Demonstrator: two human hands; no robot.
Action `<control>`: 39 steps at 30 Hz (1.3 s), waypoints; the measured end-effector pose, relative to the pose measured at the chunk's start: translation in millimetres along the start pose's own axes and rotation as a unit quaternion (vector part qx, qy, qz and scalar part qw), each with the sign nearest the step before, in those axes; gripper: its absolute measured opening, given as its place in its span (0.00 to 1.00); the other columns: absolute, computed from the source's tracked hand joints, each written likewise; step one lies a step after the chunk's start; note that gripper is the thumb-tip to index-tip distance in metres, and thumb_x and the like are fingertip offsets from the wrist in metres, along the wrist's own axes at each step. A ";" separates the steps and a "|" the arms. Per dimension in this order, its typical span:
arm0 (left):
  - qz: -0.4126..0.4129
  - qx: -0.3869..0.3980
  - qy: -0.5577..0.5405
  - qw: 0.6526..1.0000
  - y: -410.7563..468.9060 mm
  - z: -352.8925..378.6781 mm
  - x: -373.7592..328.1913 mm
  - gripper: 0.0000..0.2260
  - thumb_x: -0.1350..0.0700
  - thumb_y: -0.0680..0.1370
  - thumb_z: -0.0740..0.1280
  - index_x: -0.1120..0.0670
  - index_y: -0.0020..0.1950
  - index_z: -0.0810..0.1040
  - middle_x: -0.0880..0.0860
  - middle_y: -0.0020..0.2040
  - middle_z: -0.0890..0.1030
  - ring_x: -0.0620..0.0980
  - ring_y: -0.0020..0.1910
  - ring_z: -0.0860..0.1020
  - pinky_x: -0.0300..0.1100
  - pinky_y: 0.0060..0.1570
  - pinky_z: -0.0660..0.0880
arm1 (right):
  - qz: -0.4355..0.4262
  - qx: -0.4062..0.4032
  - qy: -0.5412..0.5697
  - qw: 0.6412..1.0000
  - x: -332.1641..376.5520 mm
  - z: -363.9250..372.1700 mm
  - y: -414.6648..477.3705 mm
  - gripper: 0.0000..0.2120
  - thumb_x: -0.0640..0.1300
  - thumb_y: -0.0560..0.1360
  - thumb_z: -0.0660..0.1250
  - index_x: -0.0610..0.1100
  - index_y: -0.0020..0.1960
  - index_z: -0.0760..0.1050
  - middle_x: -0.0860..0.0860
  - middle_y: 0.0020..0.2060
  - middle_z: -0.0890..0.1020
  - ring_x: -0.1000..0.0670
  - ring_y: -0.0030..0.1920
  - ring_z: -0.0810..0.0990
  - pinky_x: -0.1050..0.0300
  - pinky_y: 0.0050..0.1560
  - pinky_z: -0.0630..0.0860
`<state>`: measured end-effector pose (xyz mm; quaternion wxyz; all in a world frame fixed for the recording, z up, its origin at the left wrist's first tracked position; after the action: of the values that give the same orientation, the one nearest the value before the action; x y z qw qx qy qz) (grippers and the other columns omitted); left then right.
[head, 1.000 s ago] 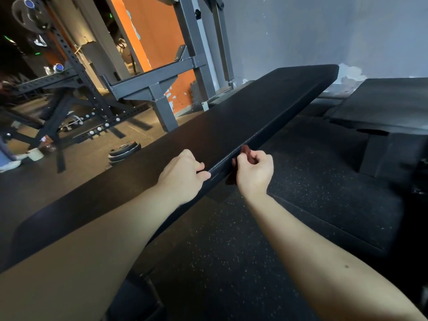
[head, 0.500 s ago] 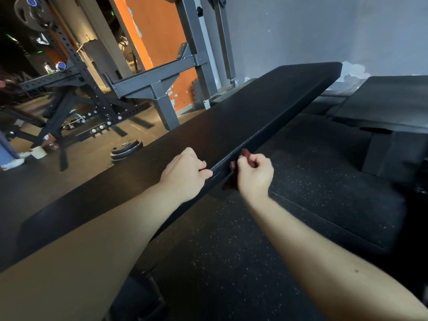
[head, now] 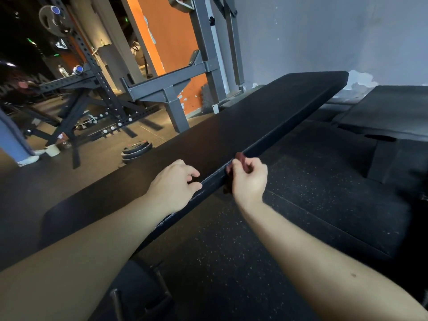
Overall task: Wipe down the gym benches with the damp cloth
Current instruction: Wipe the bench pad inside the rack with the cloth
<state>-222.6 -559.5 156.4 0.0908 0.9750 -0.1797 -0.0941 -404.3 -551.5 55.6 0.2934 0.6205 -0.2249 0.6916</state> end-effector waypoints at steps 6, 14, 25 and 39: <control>-0.018 -0.019 -0.004 1.000 -34.0 -5.9 24.1 0.14 0.49 0.80 0.70 0.45 0.66 0.82 0.42 0.56 0.74 0.43 0.56 0.74 0.44 0.59 0.75 | -0.048 0.100 -0.024 0.993 0.0 17.1 -53.8 0.07 0.44 0.78 0.72 0.47 0.42 0.80 0.49 0.48 0.78 0.63 0.44 0.79 0.69 0.48 0.77; -0.002 -0.041 -0.013 0.999 -38.1 -0.1 21.6 0.13 0.52 0.82 0.68 0.49 0.67 0.82 0.45 0.58 0.75 0.45 0.59 0.72 0.42 0.58 0.73 | -0.012 -0.007 0.001 1.000 5.9 -2.4 -7.3 0.08 0.47 0.79 0.71 0.44 0.43 0.81 0.45 0.51 0.81 0.60 0.42 0.81 0.72 0.40 0.76; -0.015 -0.039 -0.052 0.998 -35.3 2.2 27.6 0.12 0.53 0.81 0.69 0.50 0.65 0.83 0.45 0.56 0.74 0.46 0.59 0.71 0.41 0.58 0.70 | -0.014 0.114 -0.003 0.993 -1.7 12.2 -54.0 0.07 0.37 0.77 0.73 0.36 0.41 0.80 0.43 0.46 0.80 0.61 0.32 0.82 0.70 0.36 0.76; -0.053 0.036 -0.072 0.995 -17.2 0.5 33.8 0.11 0.53 0.78 0.74 0.49 0.60 0.85 0.45 0.55 0.76 0.50 0.54 0.77 0.49 0.62 0.74 | 0.002 -0.012 0.057 0.998 -7.6 -3.5 -2.4 0.10 0.47 0.75 0.73 0.50 0.35 0.80 0.48 0.45 0.83 0.56 0.42 0.85 0.53 0.47 0.84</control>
<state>-186.0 -556.2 147.2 0.0377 0.9763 -0.1373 -0.1628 -404.8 -548.3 47.5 0.3117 0.5762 -0.2170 0.7237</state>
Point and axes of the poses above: each hand's wrist, its own y-axis towards the middle knuckle, its own z-axis out of the palm, x = y × z, the point moved 6 cm from there along y, towards the middle knuckle
